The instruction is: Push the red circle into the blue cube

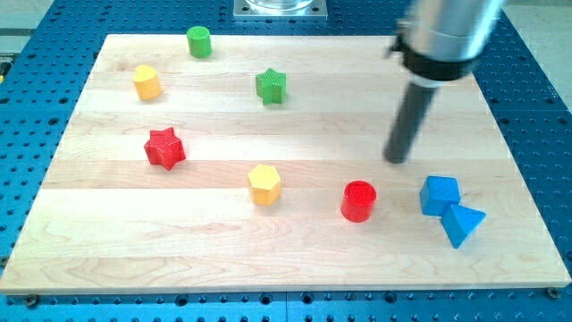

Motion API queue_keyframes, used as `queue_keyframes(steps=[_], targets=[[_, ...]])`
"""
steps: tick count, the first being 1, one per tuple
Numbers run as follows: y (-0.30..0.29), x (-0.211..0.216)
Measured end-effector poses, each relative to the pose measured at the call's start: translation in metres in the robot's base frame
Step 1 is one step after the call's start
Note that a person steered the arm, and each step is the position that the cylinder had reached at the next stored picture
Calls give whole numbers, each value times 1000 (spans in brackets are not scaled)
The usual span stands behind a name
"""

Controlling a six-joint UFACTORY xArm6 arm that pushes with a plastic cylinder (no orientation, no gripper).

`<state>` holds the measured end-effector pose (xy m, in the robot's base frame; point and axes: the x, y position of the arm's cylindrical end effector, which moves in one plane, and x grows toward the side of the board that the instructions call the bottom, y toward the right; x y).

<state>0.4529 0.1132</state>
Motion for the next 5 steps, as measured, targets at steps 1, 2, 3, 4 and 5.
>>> queue_keyframes(steps=[1, 2, 3, 4, 5], targets=[[-13, 25], [-17, 32], [-70, 35], [-89, 53], [-80, 60]])
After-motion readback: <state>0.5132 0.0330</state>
